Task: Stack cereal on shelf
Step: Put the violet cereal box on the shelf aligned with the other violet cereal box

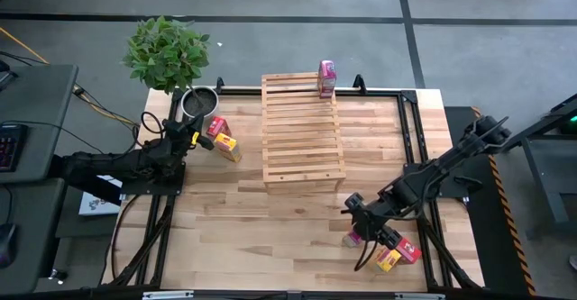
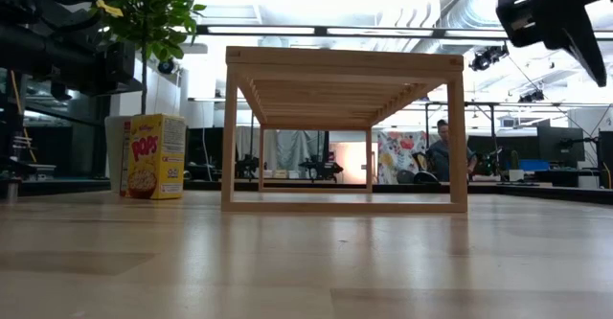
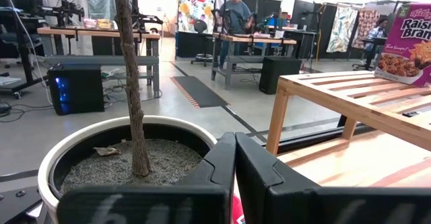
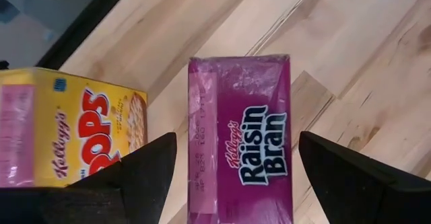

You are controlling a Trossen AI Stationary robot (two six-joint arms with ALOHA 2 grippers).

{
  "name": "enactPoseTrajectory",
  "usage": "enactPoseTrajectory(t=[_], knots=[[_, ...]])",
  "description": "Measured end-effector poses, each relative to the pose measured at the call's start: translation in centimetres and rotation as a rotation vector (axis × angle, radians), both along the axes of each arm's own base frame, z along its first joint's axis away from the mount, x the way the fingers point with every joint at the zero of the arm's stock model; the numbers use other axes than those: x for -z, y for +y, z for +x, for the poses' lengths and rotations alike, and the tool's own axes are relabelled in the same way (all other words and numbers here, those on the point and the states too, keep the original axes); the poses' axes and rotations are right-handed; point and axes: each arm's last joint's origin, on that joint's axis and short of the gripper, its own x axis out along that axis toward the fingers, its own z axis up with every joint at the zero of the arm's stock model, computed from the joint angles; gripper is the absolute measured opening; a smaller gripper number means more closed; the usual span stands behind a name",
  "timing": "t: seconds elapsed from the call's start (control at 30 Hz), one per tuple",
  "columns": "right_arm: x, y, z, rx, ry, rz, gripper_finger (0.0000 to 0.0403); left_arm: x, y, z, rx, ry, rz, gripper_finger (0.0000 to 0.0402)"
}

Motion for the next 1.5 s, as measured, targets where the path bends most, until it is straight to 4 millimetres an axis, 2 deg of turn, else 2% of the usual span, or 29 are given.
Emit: enactPoseTrajectory(t=[0.13, 0.23, 0.53, 0.63, 0.77, 0.9, 1.0, 1.1, 1.2, 1.3, 1.5], knots=[[0.4, 0.1, 0.2, -0.001, 0.012, -0.017, 0.0301, 0.0, 0.0, 0.0, 0.000, 0.000, 0.000, 0.0003], [0.4, 0.1, 0.2, 0.007, 0.011, -0.019, 0.0284, 0.0, 0.0, 0.0, 0.000, 0.000, 0.000, 0.0003], [0.0, 0.2, 0.1, -0.006, 0.046, 0.032, 0.0179, 0.0, 0.0, 0.0, 0.000, 0.000, 0.000, 0.0003], [-2.3, 0.7, 0.4, -0.046, 0.023, 0.139, 0.0155, 0.0, 0.0, 0.0, 0.000, 0.001, 0.000, 0.0003], [-7.1, 1.3, 1.1, -0.094, -0.122, 0.229, 0.0144, 0.0, 0.0, 0.0, 0.000, 0.000, 0.000, 0.0003], [-12.5, 1.3, 2.1, -0.059, -0.376, 0.193, 0.0148, 0.0, 0.0, 0.0, 0.000, 0.001, 0.000, 0.0003], [-16.1, 0.4, 3.0, 0.081, -0.609, 0.079, 0.0150, 0.0, 0.0, 0.0, 0.000, 0.000, 0.000, 0.0003], [-18.6, -1.8, 4.1, 0.330, -0.805, -0.089, 0.0150, 0.0, 0.0, 0.0, 0.000, 0.000, 0.000, 0.0003], [-19.9, -5.5, 5.8, 0.611, -0.890, -0.218, 0.0150, 0.0, 0.0, 0.0, 0.000, 0.001, 0.000, 0.0003], [-20.1, -10.1, 7.8, 0.815, -0.873, -0.254, 0.0151, 0.0, 0.0, 0.0, 0.000, 0.001, 0.000, 0.0003], [-19.6, -18.3, 11.8, 1.035, -0.802, -0.285, 0.0151, 0.0, 0.0, 0.0, 0.000, 0.001, 0.000, 0.0003]])
